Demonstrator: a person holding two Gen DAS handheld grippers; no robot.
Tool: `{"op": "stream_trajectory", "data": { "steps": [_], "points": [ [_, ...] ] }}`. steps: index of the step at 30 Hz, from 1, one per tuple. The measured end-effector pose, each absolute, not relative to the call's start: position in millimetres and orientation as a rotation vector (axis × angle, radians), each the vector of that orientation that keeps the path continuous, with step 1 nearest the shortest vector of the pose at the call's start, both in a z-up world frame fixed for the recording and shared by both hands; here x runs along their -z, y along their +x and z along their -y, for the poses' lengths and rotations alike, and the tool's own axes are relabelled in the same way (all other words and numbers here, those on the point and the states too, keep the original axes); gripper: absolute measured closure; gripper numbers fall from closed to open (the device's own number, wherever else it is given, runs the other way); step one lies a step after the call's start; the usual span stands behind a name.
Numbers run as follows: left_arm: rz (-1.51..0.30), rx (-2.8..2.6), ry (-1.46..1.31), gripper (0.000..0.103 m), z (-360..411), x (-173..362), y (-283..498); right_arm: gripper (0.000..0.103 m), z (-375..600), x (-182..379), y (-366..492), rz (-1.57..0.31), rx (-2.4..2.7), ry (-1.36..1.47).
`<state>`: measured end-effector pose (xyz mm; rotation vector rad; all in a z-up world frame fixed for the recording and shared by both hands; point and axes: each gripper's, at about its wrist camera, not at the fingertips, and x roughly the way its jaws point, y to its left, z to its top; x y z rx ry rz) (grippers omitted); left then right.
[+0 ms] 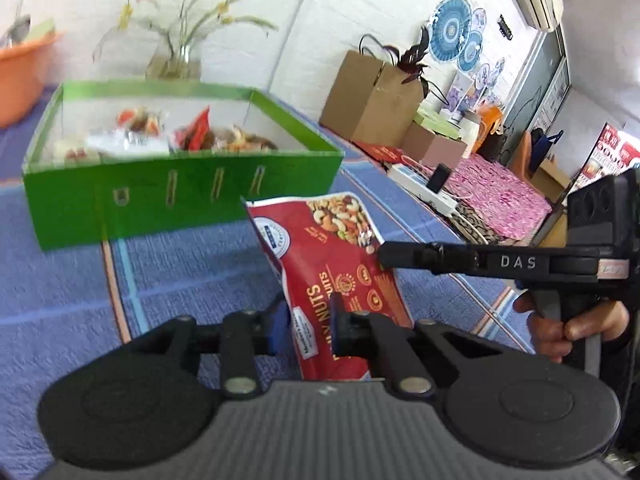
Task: Organize snacks
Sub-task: 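Carry the red nut packet up over the green box with the left gripper, then open the left gripper to drop the nut packet into the box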
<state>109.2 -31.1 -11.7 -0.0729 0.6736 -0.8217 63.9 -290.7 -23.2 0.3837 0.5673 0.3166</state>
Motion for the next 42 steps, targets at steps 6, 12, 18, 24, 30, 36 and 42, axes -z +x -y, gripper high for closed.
{"op": "stream_trajectory", "data": {
  "steps": [6, 12, 18, 24, 30, 36, 42],
  "points": [
    [-0.563, 0.718, -0.034, 0.103, 20.7, -5.3, 101.3, 0.089, 273.7, 6.8, 64.6, -0.489, -0.327, 0.272],
    [-0.519, 0.631, -0.024, 0.103, 12.6, -10.4, 100.3, 0.089, 254.3, 3.8, 77.3, -0.452, -0.339, 0.261],
    [-0.513, 0.596, -0.052, 0.103, -0.9, -17.3, 109.8, 0.089, 244.9, 1.5, 90.4, -0.428, -0.351, 0.301],
    [-0.465, 0.572, -0.033, 0.103, -4.9, -35.7, 117.5, 0.089, 237.5, -19.0, 97.8, -0.363, -0.378, 0.289],
    [-0.409, 0.540, -0.010, 0.103, -3.1, -58.6, 132.8, 0.088, 233.7, -41.9, 111.1, -0.295, -0.394, 0.263],
    [-0.400, 0.450, 0.035, 0.103, 21.0, -58.7, 179.4, 0.087, 234.6, -43.6, 141.5, -0.253, -0.384, 0.294],
    [-0.415, 0.406, 0.017, 0.103, 38.7, -43.6, 222.4, 0.085, 244.0, -24.3, 175.2, -0.236, -0.349, 0.356]
  ]
}}
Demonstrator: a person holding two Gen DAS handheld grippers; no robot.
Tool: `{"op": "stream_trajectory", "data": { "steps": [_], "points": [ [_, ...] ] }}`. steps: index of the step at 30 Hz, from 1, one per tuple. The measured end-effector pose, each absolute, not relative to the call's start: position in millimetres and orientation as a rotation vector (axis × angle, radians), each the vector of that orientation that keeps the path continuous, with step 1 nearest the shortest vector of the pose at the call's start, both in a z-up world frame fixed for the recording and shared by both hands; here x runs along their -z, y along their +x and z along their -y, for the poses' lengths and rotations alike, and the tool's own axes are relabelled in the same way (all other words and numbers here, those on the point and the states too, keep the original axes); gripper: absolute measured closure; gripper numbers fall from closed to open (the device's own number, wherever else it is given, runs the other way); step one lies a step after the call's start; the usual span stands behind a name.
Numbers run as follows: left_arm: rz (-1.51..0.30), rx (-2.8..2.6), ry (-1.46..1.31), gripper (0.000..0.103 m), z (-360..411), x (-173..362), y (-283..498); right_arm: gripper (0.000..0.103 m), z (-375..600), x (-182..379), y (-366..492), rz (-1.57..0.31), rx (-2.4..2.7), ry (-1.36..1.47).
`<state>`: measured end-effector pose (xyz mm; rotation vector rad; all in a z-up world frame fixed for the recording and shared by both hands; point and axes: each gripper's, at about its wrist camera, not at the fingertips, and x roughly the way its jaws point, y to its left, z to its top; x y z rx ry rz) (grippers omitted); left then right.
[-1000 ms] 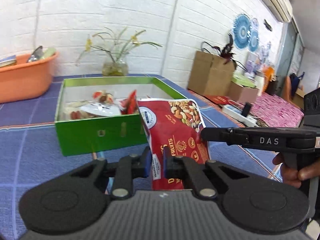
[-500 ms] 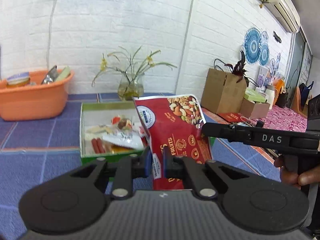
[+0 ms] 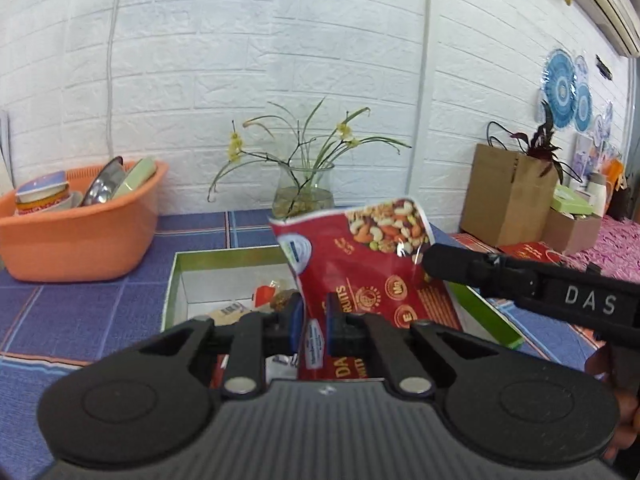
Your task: Organize snacks
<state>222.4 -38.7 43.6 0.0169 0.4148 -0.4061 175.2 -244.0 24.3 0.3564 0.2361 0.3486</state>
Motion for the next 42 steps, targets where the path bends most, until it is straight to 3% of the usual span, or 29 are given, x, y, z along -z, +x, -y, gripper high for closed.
{"op": "stream_trajectory", "data": {
  "steps": [2, 5, 6, 7, 9, 10, 13, 16, 25, 30, 42],
  "points": [
    [-0.415, 0.380, 0.021, 0.103, 45.1, -40.6, 234.9, 0.079, 250.1, -18.0, 185.1, -0.228, -0.347, 0.401],
    [-0.449, 0.342, -0.012, 0.103, 43.4, -32.9, 250.6, 0.061, 261.4, -9.4, 195.3, -0.227, -0.343, 0.497],
    [-0.450, 0.330, -0.030, 0.102, 39.9, -31.2, 251.3, 0.044, 265.0, -7.1, 194.7, -0.215, -0.335, 0.522],
    [-0.447, 0.316, -0.040, 0.096, 35.8, -29.9, 250.0, 0.019, 268.4, -5.2, 192.4, -0.196, -0.327, 0.534],
    [-0.435, 0.301, -0.051, 0.070, 27.5, -30.3, 243.5, 0.013, 270.2, -8.9, 191.0, -0.193, -0.302, 0.501],
    [-0.426, 0.296, -0.051, 0.048, 23.8, -31.0, 237.5, 0.013, 270.3, -11.8, 188.8, -0.182, -0.291, 0.476],
    [-0.398, 0.302, 0.016, 0.046, 18.0, -36.3, 211.1, 0.004, 272.2, -20.1, 181.7, -0.165, -0.284, 0.454],
    [-0.405, 0.314, 0.060, 0.039, 10.2, -38.0, 177.5, 0.002, 273.8, -27.1, 175.1, -0.195, -0.338, 0.489],
    [-0.577, 0.470, 0.028, 0.036, -27.3, -18.1, 71.3, 0.000, 256.7, -32.1, 125.6, -0.433, -0.469, 0.516],
    [-0.635, 0.598, 0.062, 0.034, -35.5, -1.6, 24.0, 0.000, 261.7, -7.7, 61.3, -0.527, -0.437, 0.506],
    [-0.776, 0.730, 0.110, 0.028, -27.8, 34.3, 5.9, 0.000, 274.2, 63.5, -28.4, -0.883, -0.418, 0.966]
  ]
}}
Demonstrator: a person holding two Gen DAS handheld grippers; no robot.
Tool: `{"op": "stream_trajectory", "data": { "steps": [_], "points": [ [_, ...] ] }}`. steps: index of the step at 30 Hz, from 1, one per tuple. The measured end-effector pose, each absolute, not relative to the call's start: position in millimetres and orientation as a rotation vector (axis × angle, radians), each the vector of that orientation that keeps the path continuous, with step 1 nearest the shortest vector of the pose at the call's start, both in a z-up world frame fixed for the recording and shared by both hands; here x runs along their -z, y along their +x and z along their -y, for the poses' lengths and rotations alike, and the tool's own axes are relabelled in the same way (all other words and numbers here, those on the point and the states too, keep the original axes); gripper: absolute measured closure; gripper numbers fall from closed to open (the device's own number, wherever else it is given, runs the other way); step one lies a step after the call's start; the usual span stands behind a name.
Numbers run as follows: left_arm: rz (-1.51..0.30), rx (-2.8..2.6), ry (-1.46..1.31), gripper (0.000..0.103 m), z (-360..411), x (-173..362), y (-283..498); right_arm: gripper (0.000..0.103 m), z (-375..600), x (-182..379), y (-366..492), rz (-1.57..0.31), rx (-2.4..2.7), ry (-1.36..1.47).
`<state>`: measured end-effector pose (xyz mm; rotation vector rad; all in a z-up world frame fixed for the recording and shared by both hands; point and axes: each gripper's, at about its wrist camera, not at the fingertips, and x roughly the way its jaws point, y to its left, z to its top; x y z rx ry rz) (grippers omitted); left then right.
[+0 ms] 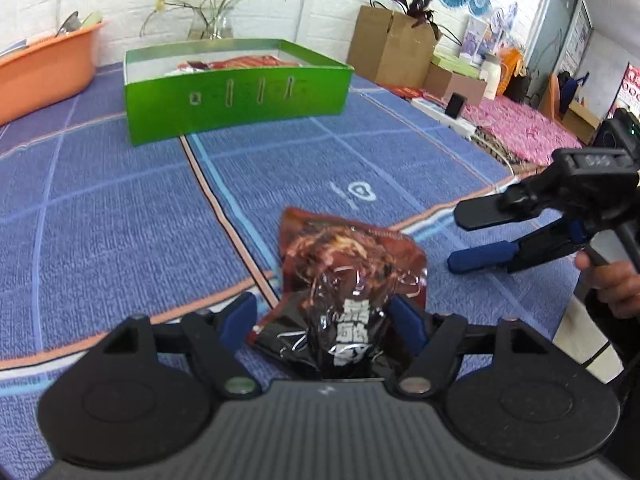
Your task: Organize snacks
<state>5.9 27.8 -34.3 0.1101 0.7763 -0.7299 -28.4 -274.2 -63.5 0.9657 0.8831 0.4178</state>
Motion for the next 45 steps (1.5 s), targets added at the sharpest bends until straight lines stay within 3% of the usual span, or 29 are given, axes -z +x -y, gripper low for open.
{"op": "stream_trajectory", "data": {
  "steps": [5, 9, 13, 14, 15, 16, 21, 29, 45],
  "points": [
    [-0.754, 0.772, 0.178, 0.020, -27.5, 36.4, 2.6, 0.000, 262.3, 61.3, -19.2, -0.883, -0.440, 0.986],
    [-0.749, 0.820, 0.083, 0.021, -31.3, 39.3, 8.0, 0.000, 247.2, 59.7, -3.1, -0.869, -0.495, 0.947],
    [-0.728, 0.798, 0.069, 0.039, -27.0, 39.4, 1.3, 0.002, 226.2, 51.5, 2.6, -0.811, -0.523, 0.752],
    [-0.722, 0.782, 0.064, 0.043, -27.9, 39.4, 0.4, 0.011, 219.9, 48.5, 3.4, -0.795, -0.526, 0.677],
    [-0.725, 0.767, 0.042, 0.045, -30.5, 39.4, 0.7, 0.034, 214.0, 45.2, 4.1, -0.786, -0.508, 0.596],
    [-0.730, 0.761, 0.016, 0.047, -34.2, 39.2, 2.1, 0.048, 208.7, 42.5, 6.1, -0.785, -0.481, 0.525],
    [-0.705, 0.740, -0.054, 0.049, -43.4, 36.7, 1.8, 0.056, 203.9, 27.3, 8.0, -0.737, -0.508, 0.371],
    [-0.631, 0.705, -0.120, 0.049, -48.0, 17.7, 17.3, 0.057, 188.3, -5.1, 20.8, -0.564, -0.529, 0.194],
    [-0.485, 0.553, 0.023, 0.049, -14.3, -19.2, 59.5, 0.056, 210.3, -16.2, 66.4, -0.418, -0.563, 0.296]
  ]
}}
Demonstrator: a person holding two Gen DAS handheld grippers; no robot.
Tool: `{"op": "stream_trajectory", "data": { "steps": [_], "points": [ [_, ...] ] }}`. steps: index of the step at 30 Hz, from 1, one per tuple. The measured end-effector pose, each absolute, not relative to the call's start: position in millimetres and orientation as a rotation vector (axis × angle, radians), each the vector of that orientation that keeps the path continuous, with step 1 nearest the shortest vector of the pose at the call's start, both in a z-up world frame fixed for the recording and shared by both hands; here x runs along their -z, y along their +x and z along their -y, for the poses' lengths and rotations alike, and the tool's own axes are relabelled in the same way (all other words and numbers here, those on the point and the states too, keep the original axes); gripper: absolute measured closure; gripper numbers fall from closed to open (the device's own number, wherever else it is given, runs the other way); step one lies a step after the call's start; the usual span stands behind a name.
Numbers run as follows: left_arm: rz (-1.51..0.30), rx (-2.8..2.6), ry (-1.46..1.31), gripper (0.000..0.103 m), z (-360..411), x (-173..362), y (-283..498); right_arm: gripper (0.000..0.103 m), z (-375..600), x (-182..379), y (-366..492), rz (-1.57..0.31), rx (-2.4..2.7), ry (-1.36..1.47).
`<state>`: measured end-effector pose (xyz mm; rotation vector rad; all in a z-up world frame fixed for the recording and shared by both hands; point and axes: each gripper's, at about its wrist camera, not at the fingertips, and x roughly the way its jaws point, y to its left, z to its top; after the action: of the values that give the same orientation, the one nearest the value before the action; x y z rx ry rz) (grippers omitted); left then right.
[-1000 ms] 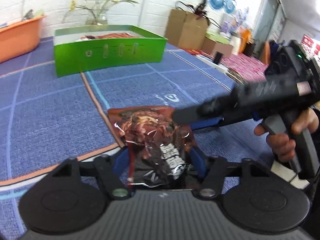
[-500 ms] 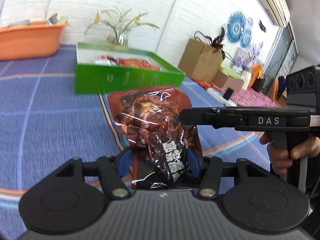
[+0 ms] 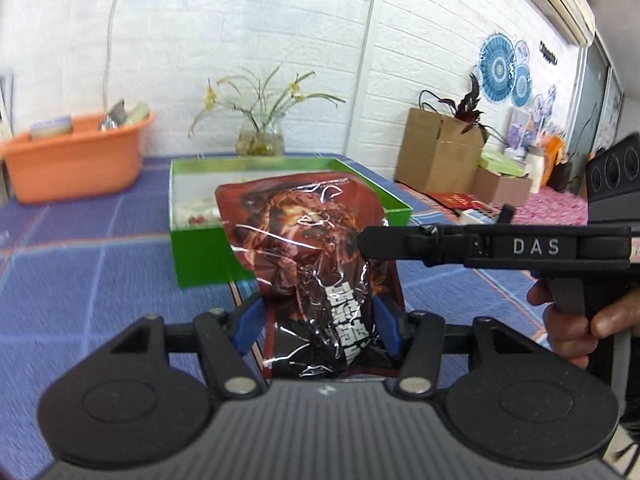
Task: Organize snacks
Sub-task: 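Carry the brown bag up over the green box with both grippers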
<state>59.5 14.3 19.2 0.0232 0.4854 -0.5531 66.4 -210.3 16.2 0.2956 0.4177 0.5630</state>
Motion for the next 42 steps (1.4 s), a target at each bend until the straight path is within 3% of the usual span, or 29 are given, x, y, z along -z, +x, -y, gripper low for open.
{"op": "stream_trajectory", "data": {
  "steps": [18, 27, 42],
  "points": [
    [-0.343, 0.435, 0.241, 0.049, 27.0, -77.6, 135.6, 0.056, 229.4, -70.5, 141.5, -0.326, -0.578, 0.340],
    [-0.343, 0.399, 0.180, 0.048, 48.9, -63.1, 194.3, 0.056, 239.6, -55.2, 186.0, -0.271, -0.472, 0.326],
    [-0.329, 0.386, 0.020, 0.044, 49.6, -36.1, 222.8, 0.055, 221.5, -45.0, 200.8, -0.217, -0.352, 0.166]
  ]
}}
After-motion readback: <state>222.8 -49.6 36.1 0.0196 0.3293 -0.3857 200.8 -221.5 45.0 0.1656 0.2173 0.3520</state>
